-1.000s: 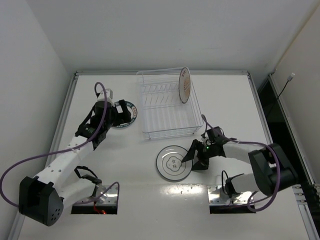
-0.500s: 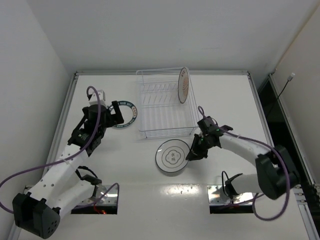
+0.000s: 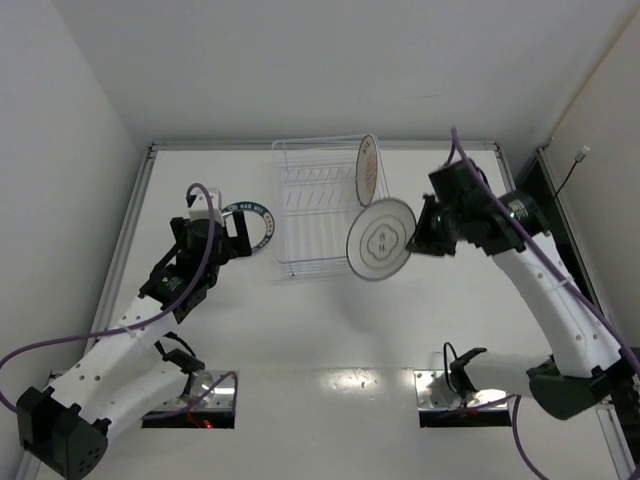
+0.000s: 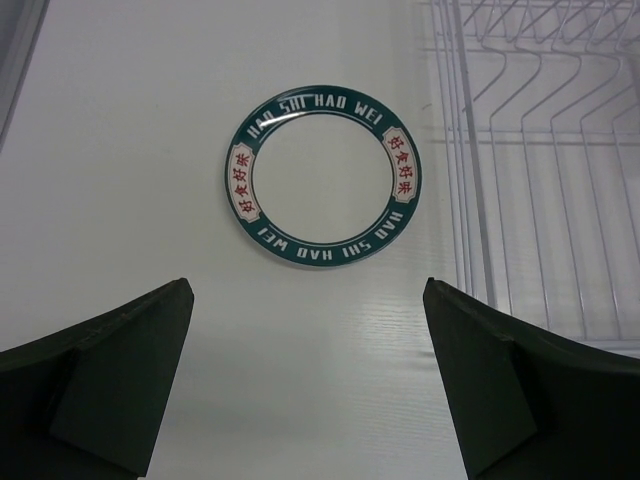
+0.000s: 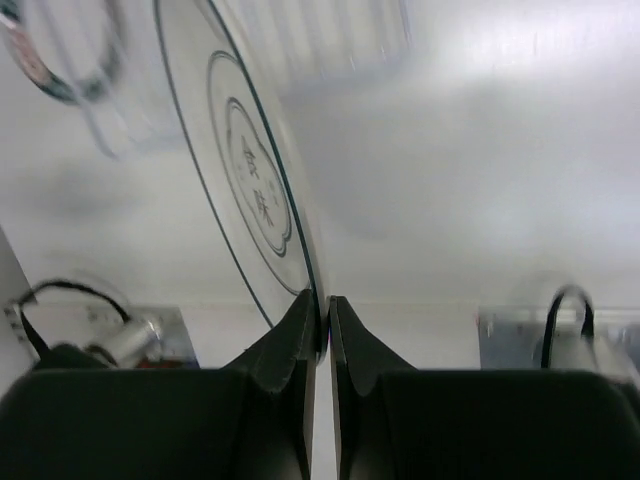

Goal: Load the plates into the dish rack

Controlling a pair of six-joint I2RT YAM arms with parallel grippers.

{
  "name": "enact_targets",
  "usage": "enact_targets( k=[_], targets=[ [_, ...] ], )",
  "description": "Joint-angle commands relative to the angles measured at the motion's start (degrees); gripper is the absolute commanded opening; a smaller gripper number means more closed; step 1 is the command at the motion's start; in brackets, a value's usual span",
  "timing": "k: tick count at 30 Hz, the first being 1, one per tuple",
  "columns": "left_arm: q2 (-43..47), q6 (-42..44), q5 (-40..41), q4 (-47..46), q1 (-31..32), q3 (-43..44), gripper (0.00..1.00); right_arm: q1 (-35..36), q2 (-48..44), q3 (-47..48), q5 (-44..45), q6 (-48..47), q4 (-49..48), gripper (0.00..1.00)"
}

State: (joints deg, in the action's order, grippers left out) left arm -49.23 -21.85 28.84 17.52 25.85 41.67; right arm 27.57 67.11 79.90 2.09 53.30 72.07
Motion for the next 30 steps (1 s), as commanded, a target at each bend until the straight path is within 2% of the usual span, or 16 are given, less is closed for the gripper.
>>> enact_targets(
  k=[1,2,3,5,6,8,10,12,15,22,30],
  targets=[
    [1.2,2.8,3.6,-0.9,1.2,1.9,1.00,1.3,8.1,15.9,14.3,-7.3,-2.6,0.00],
    [1.2,2.8,3.6,-0.9,1.2,1.9,1.00,1.3,14.5,19.6,17.2,-8.9,-2.6,0.00],
    [1.2,1.8,4.2,-0.2,1.2,1.9,1.00,1.3,18.1,27.9,20.0,-12.5,-3.2,0.00],
    [1.2,0.1,4.2,0.3,1.2,1.9,1.00,1.3,26.0,37.8,27.8,-15.8,-3.2,0.00],
    [1.2,-0.6,4.2,1.4,1.2,1.9,1.00,1.3,34.1,48.1,30.0,-17.5,-2.6,0.00],
    [1.2,-1.1,3.6,2.9,1.2,3.6,1.00,0.5,41.1,59.0,34.1,-20.4,-2.6,0.00],
    [0.6,-1.1,3.0,4.7,1.2,5.3,1.00,-0.8,45.2,59.1,35.4,-25.1,-9.6,0.00],
    [0.1,-0.4,3.0,5.9,1.2,8.1,1.00,-2.0,46.3,55.2,36.7,-28.0,-17.8,0.00],
    [-0.6,0.3,3.5,8.1,1.2,10.6,1.00,-3.7,51.2,55.2,36.7,-30.4,-22.5,0.00],
    [-5.2,0.8,0.9,10.6,1.2,15.6,1.00,-4.3,62.0,58.6,36.7,-35.3,-27.1,0.00],
    [-9.1,3.6,3.8,13.9,1.2,20.7,1.00,-1.9,69.0,59.8,43.5,-40.2,-27.4,0.00]
  ],
)
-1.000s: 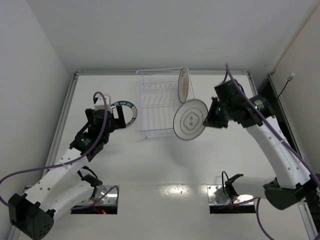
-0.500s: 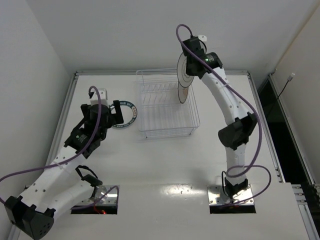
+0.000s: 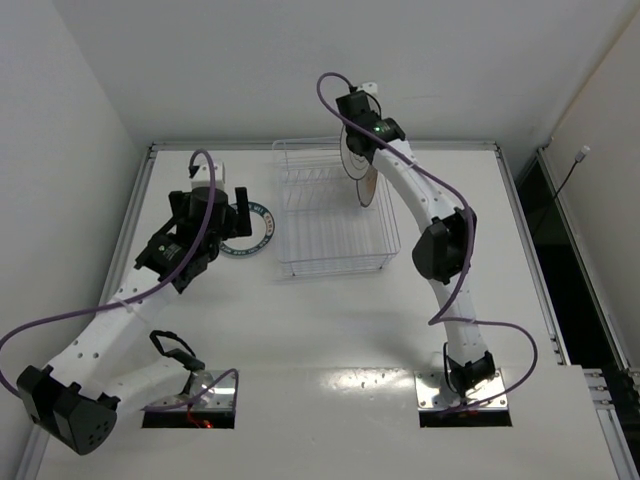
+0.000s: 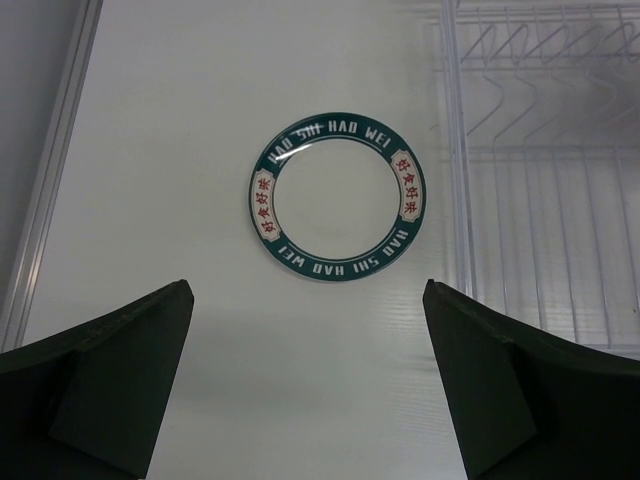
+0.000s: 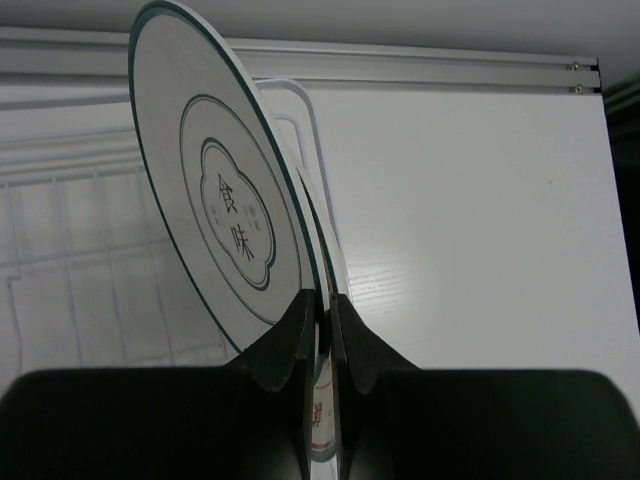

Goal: Load the plates into the dish rack

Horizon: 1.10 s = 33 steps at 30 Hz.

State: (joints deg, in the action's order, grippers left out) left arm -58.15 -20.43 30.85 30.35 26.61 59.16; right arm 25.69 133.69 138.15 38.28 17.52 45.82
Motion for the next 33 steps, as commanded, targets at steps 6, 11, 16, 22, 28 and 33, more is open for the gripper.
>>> enact_targets(
  k=[6,11,16,22,28,33],
  targets=[
    [-2.5,2.7,2.4,1.6,0.5,4.5,1.00,2.3,0.8,-1.7,12.7,-5.8,1.1,0.00],
    [-3.0,2.1,1.8,0.6,0.5,4.5,1.00,2.8,-3.6,-0.7,16.3,-10.2,-2.7,0.00],
    [-3.0,0.8,-0.1,0.6,0.5,4.0,1.00,3.3,-4.7,2.1,21.1,-17.1,-8.3,0.00],
    [-2.4,-0.3,-2.2,0.6,0.5,3.4,1.00,4.5,-5.9,-4.2,21.8,-15.9,-6.3,0.00],
    [-1.2,0.3,-1.1,0.6,0.5,3.4,1.00,6.2,-2.1,-2.1,15.6,-11.2,-2.5,0.00],
    [-0.1,0.8,0.0,1.1,0.5,2.9,1.00,7.9,-1.3,-1.5,14.0,-10.0,-2.0,0.00]
  ],
)
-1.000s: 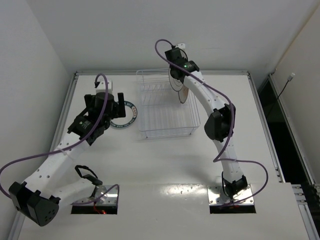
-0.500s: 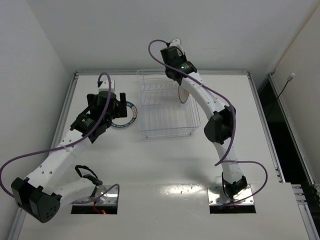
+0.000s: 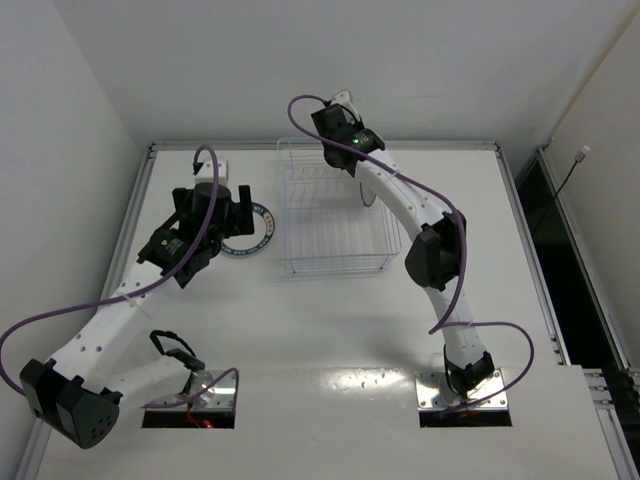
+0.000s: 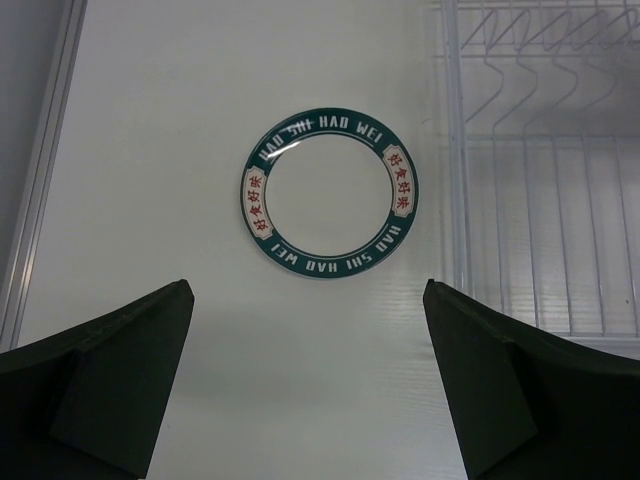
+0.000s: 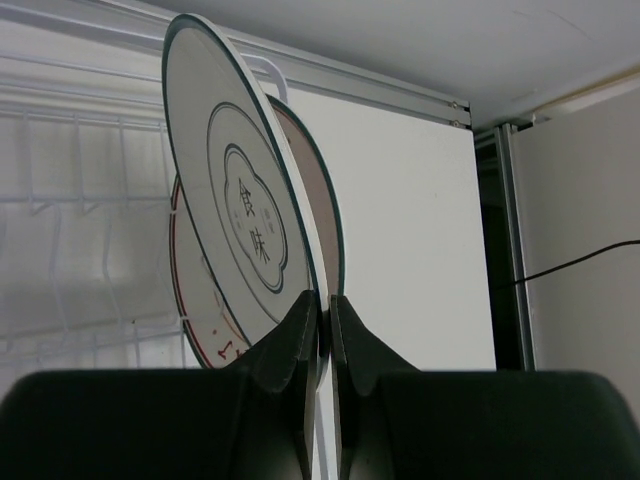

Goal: Load the plates into the dish rack

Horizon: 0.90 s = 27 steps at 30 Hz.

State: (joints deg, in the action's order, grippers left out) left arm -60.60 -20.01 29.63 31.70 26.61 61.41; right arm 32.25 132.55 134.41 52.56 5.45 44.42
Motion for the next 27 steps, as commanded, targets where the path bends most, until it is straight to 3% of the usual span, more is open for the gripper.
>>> enact_targets(
  k=[1,27],
  targets=[
    [2.3,0.4,1.2,-0.2,0.5,0.6,1.00,1.3,-0.2,2.3,-0.3,2.1,-0.6,0.00],
    [2.9,-0.1,0.7,-0.8,0.5,-0.9,1.00,1.3,-4.0,3.0,5.7,-2.9,-4.4,0.00]
  ],
)
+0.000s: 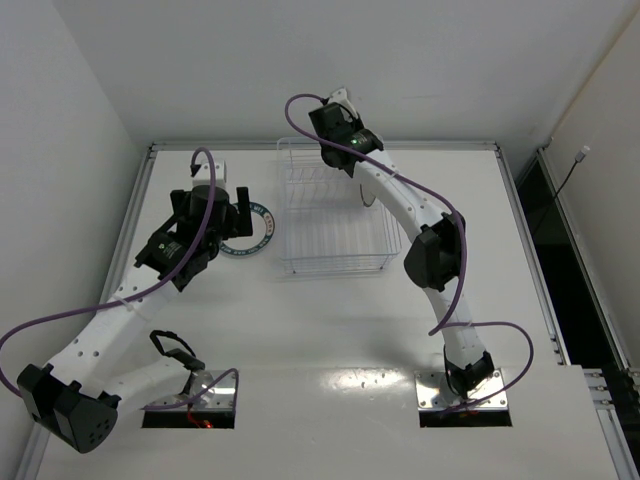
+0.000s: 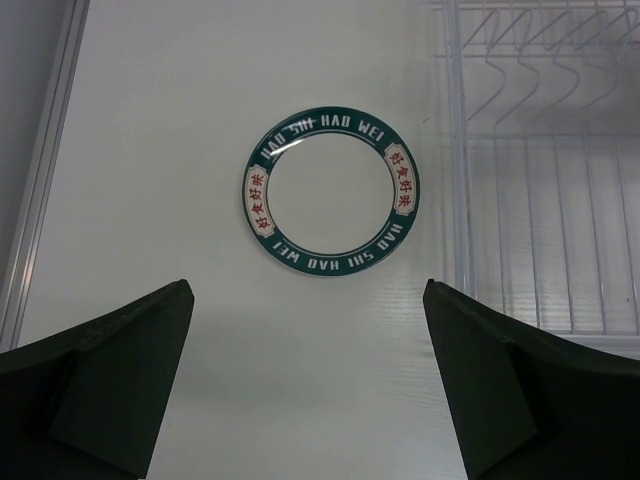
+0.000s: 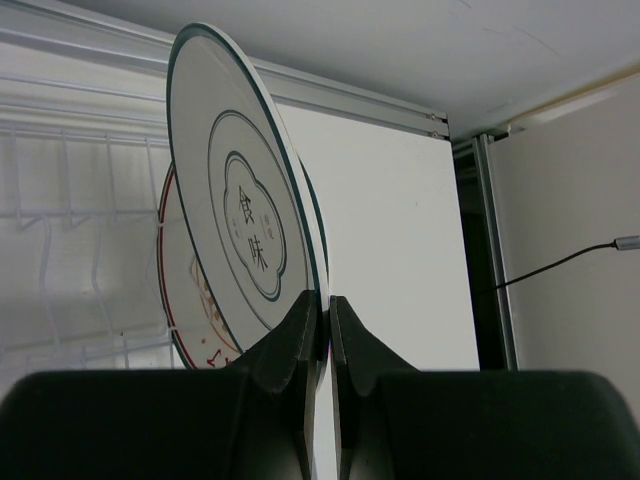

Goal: Load the plates into the dish rack

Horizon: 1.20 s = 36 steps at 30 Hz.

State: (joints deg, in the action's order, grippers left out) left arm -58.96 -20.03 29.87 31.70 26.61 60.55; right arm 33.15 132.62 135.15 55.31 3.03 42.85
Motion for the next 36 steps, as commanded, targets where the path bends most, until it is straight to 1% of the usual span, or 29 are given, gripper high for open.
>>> enact_targets(
  k=[1,6,17,18,20,23,25,27,28,29,30,31,32,33,34,35,36],
  targets=[
    [1.2,-0.1,0.5,-0.8,0.5,-0.1,1.00,0.4,-4.0,2.2,3.0,-0.5,-2.9,0.00],
    [1.2,-0.1,0.5,-0.8,0.5,-0.1,1.00,0.4,-3.5,1.7,1.2,1.1,-1.7,0.00],
    [1.2,-0.1,0.5,-0.8,0.5,-0.1,1.00,1.0,-3.5,2.7,0.6,1.1,-1.7,0.00],
    [1.2,-0.1,0.5,-0.8,0.5,-0.1,1.00,1.0,-3.5,2.7,0.0,1.6,-0.6,0.00],
    [1.2,-0.1,0.5,-0.8,0.5,-0.1,1.00,1.0,-2.9,1.5,-0.6,3.5,0.6,0.00],
    [1.2,-0.1,0.5,-0.8,0.5,-0.6,1.00,1.0,-1.1,0.2,-4.7,8.1,4.2,0.00],
    [1.2,-0.1,0.5,-0.8,0.5,-0.6,1.00,0.4,1.8,1.6,-7.3,12.7,9.4,0.00],
    [1.2,-0.1,1.0,-0.8,0.5,-1.1,1.00,-0.1,2.6,2.2,-8.8,15.6,12.6,0.01],
    [1.2,-0.1,1.0,-0.8,0.5,-1.1,1.00,-0.6,2.6,2.2,-11.1,17.4,13.4,0.09],
    [1.7,-0.1,1.0,-0.8,0.5,-1.1,1.00,-1.4,0.8,1.6,-12.1,18.1,13.4,0.15],
    [1.7,-0.1,1.7,-0.8,0.5,-1.7,1.00,-1.4,-0.4,0.7,-13.2,18.7,12.8,0.20],
    [1.7,-0.1,2.6,-1.3,0.5,-2.5,1.00,-2.3,-1.6,-0.7,-15.7,19.9,12.1,0.22],
    [1.7,-0.1,3.2,-1.3,0.5,-3.1,1.00,-3.3,-2.6,-0.7,-16.9,20.8,12.1,0.29],
    [1.7,-0.1,3.8,-1.8,0.5,-4.1,1.00,-3.3,-4.0,-0.7,-18.1,21.6,12.1,0.33],
    [1.7,-0.1,5.5,-1.8,0.5,-4.1,1.00,-4.1,-4.6,0.1,-20.6,22.2,13.2,0.37],
    [1.7,-0.1,6.8,-1.8,0.5,-4.8,1.00,-4.8,-4.6,0.9,-21.4,23.4,14.1,0.47],
    [0.9,-2.4,10.4,-1.8,0.5,-4.8,1.00,-4.8,-6.4,2.2,-22.5,23.4,15.9,0.51]
  ],
)
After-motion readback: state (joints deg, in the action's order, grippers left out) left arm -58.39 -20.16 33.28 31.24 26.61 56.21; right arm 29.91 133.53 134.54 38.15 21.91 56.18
